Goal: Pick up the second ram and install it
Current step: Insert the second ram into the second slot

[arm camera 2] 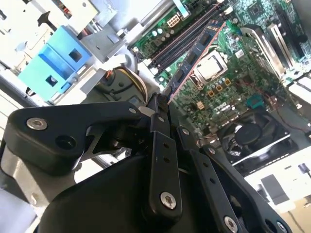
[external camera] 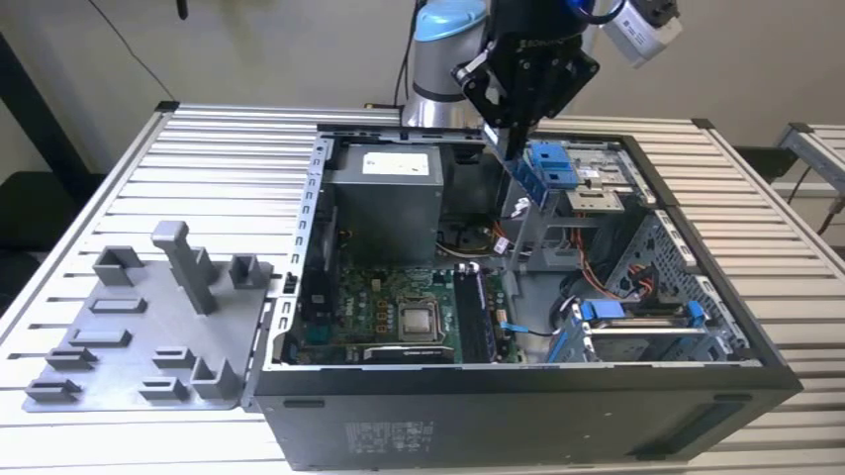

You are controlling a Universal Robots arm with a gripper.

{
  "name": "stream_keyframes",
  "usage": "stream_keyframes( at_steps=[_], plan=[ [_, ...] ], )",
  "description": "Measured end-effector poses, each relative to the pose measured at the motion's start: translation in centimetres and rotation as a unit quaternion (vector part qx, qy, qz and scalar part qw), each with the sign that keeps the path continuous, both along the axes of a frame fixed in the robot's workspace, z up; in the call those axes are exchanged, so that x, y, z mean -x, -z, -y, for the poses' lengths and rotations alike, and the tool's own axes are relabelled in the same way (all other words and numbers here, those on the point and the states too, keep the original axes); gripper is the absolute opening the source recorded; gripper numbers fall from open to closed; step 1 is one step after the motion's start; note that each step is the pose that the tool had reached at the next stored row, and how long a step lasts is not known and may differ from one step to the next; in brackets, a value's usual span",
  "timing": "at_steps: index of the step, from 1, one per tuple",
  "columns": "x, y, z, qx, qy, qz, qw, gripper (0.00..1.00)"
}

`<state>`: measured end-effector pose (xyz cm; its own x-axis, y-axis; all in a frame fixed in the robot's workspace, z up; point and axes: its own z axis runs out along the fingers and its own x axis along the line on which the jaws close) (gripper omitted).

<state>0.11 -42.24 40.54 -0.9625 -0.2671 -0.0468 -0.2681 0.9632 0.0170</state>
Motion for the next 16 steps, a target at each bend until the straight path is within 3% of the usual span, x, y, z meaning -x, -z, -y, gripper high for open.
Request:
stream_keyframes(
  at_steps=[3, 7, 16],
  plan=[
    [0.00, 0.03, 0.00, 0.0000, 0.025, 0.0000, 0.9997, 0.14],
    [0.00, 0.07, 0.00, 0.0000, 0.058, 0.0000, 0.9983, 0.14],
    [0.00, 0.14, 0.00, 0.0000, 0.121, 0.0000, 0.9927, 0.14]
  ],
)
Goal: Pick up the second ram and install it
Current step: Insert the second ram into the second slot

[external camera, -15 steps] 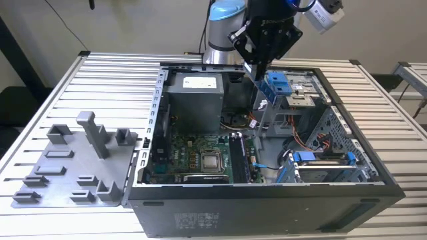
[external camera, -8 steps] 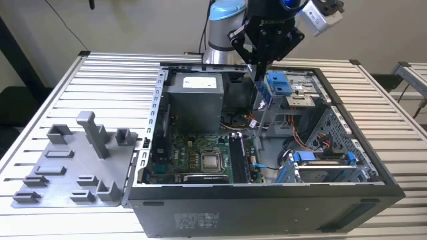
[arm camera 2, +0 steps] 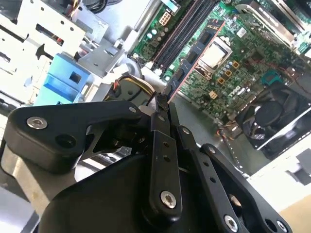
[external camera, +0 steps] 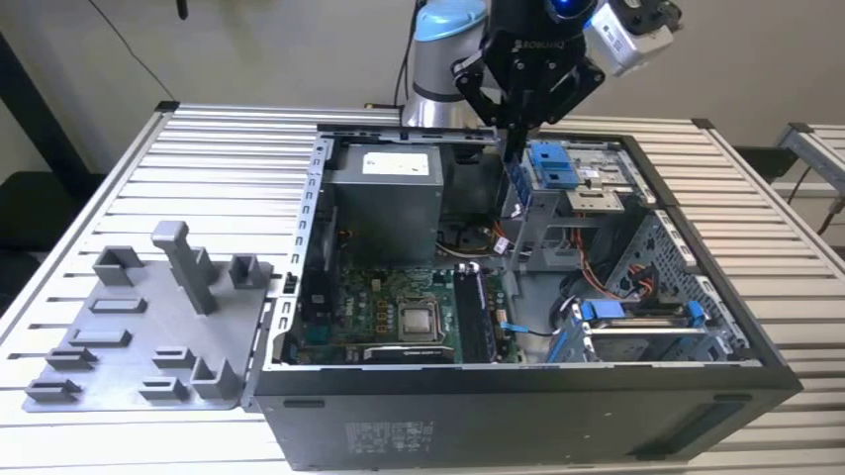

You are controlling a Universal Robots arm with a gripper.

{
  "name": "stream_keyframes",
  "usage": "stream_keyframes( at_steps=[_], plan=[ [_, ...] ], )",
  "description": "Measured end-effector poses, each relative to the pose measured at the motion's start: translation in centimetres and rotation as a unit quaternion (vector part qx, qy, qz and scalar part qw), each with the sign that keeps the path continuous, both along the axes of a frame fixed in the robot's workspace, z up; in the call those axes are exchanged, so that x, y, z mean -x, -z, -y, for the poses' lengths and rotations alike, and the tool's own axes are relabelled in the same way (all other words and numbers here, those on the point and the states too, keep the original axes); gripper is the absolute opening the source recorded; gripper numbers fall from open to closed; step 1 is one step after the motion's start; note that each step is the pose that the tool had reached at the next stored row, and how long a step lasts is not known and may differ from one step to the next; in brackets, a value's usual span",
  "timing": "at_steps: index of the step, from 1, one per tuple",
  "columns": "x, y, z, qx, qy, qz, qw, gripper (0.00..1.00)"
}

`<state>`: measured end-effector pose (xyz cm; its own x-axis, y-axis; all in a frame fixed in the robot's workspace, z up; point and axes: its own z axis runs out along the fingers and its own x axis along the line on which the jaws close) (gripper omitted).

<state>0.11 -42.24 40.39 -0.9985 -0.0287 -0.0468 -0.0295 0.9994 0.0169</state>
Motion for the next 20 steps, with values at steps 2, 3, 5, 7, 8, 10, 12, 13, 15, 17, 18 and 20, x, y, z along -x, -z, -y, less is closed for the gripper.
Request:
stream_keyframes(
  at_steps=[2, 3, 5, 7, 8, 10, 12, 13, 15, 17, 18, 20],
  plan=[
    [0.00, 0.01, 0.00, 0.0000, 0.011, 0.0000, 0.9999, 0.14],
    [0.00, 0.02, 0.00, 0.0000, 0.016, 0.0000, 0.9999, 0.14],
    [0.00, 0.02, 0.00, 0.0000, 0.024, 0.0000, 0.9997, 0.14],
    [0.00, 0.02, 0.00, 0.0000, 0.026, 0.0000, 0.9997, 0.14],
    [0.00, 0.02, 0.00, 0.0000, 0.026, 0.0000, 0.9997, 0.14],
    [0.00, 0.04, 0.00, 0.0002, 0.026, 0.0000, 0.9997, 0.14],
    [0.00, 0.05, 0.00, 0.0006, 0.026, 0.0000, 0.9997, 0.14],
    [0.00, 0.06, 0.00, 0.0009, 0.026, -0.0001, 0.9997, 0.14],
    [-0.03, 0.09, 0.00, 0.0021, 0.026, -0.0011, 0.9997, 0.14],
    [-0.08, 0.13, 0.00, 0.0030, 0.027, -0.0026, 0.9996, 0.14],
    [-0.12, 0.15, 0.00, 0.0037, 0.027, -0.0035, 0.9996, 0.14],
    [-0.20, 0.21, 0.00, 0.0043, 0.028, -0.0049, 0.9996, 0.14]
  ],
)
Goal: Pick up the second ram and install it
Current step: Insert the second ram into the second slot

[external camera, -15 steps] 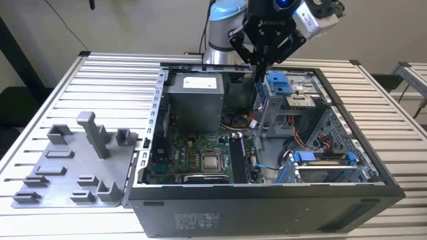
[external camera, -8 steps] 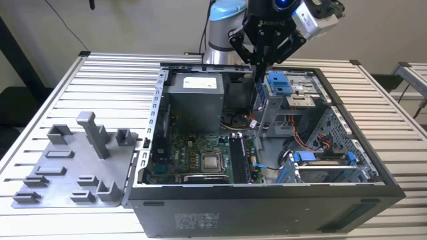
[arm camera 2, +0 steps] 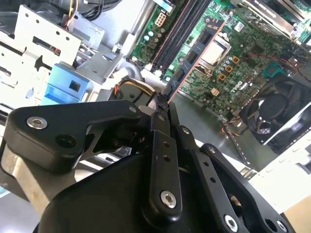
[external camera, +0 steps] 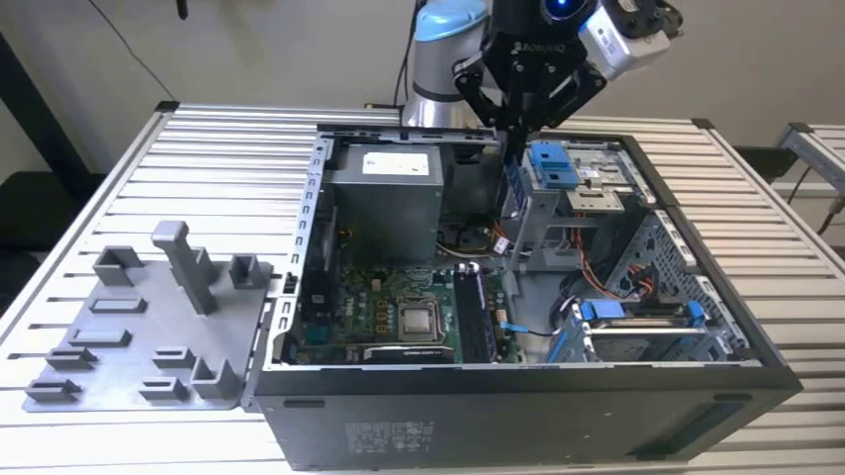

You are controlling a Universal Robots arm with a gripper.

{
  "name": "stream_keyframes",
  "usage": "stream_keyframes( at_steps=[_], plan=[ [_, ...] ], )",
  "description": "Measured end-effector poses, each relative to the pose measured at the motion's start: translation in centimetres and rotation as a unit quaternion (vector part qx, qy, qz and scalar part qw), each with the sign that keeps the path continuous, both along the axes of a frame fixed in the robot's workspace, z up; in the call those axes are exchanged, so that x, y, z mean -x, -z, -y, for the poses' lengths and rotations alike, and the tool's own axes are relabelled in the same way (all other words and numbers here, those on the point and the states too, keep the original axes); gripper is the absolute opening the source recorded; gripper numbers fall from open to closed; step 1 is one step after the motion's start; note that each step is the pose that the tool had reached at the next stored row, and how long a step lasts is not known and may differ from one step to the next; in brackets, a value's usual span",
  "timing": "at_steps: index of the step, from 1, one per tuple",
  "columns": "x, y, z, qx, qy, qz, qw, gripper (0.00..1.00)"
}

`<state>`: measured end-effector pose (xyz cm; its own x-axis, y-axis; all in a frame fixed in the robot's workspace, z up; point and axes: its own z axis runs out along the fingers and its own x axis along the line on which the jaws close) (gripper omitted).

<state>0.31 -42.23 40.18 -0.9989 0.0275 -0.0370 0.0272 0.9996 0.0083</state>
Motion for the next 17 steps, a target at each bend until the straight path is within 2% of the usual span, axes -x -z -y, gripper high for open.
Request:
stream_keyframes(
  at_steps=[6, 17],
  plan=[
    [-0.11, 0.28, 0.00, 0.0001, 0.010, -0.0027, 0.9999, 0.14],
    [-0.13, 1.13, 0.00, 0.0000, 0.011, -0.0030, 0.9999, 0.14]
  ],
)
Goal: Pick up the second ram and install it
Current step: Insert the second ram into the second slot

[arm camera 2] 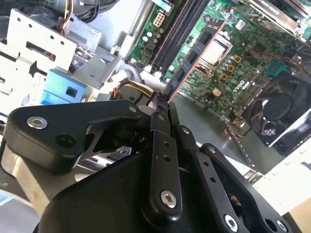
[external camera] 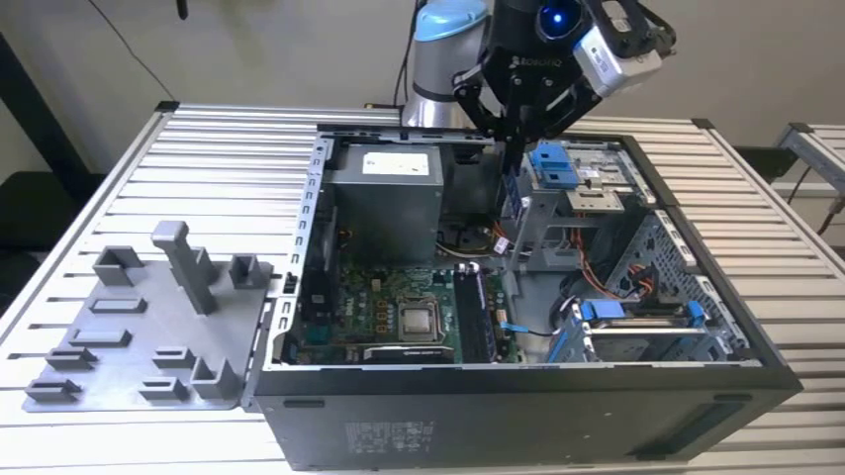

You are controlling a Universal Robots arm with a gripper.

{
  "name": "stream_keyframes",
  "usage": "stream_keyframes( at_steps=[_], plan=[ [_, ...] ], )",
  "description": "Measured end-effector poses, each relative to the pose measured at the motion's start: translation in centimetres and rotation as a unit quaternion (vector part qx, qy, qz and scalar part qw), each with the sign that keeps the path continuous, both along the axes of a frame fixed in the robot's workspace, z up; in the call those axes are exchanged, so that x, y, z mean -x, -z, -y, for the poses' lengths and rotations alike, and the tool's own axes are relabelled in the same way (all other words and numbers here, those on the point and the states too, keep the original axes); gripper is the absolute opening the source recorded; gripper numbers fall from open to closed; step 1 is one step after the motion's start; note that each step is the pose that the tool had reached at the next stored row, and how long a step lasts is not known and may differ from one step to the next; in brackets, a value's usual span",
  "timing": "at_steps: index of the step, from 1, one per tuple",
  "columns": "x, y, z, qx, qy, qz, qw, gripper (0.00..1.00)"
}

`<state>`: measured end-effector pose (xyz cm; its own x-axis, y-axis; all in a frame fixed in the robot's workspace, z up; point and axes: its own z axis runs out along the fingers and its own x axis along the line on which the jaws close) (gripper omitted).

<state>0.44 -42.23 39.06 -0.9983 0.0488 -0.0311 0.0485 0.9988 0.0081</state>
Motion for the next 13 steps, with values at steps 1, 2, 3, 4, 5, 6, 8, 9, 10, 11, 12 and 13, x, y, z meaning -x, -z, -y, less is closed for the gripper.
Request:
stream_keyframes(
  at_steps=[1, 2, 3, 4, 5, 6, 8, 9, 10, 11, 12, 13],
  plan=[
    [0.00, 0.09, 0.00, 0.0000, 0.000, 0.0000, 1.0000, 0.14],
    [-0.01, 0.18, 0.00, 0.0000, 0.000, -0.0001, 1.0000, 0.14],
    [-0.02, 0.27, 0.00, 0.0000, 0.000, -0.0002, 1.0000, 0.14],
    [-0.04, 0.35, 0.00, 0.0000, 0.000, -0.0004, 1.0000, 0.14],
    [-0.06, 0.44, 0.00, 0.0000, 0.000, -0.0007, 1.0000, 0.14],
    [-0.08, 0.52, 0.00, 0.0000, 0.000, -0.0010, 1.0000, 0.14],
    [-0.14, 0.70, 0.00, 0.0000, 0.000, -0.0017, 1.0000, 0.14],
    [-0.15, 0.79, 0.00, 0.0000, 0.000, -0.0019, 1.0000, 0.14],
    [-0.18, 0.88, 0.00, 0.0000, 0.000, -0.0022, 1.0000, 0.14],
    [-0.21, 0.98, 0.00, 0.0000, 0.000, -0.0024, 1.0000, 0.14],
    [-0.22, 1.09, 0.00, 0.0000, 0.000, -0.0026, 1.0000, 0.14],
    [-0.24, 1.20, 0.00, 0.0000, 0.000, -0.0028, 1.0000, 0.14]
  ],
)
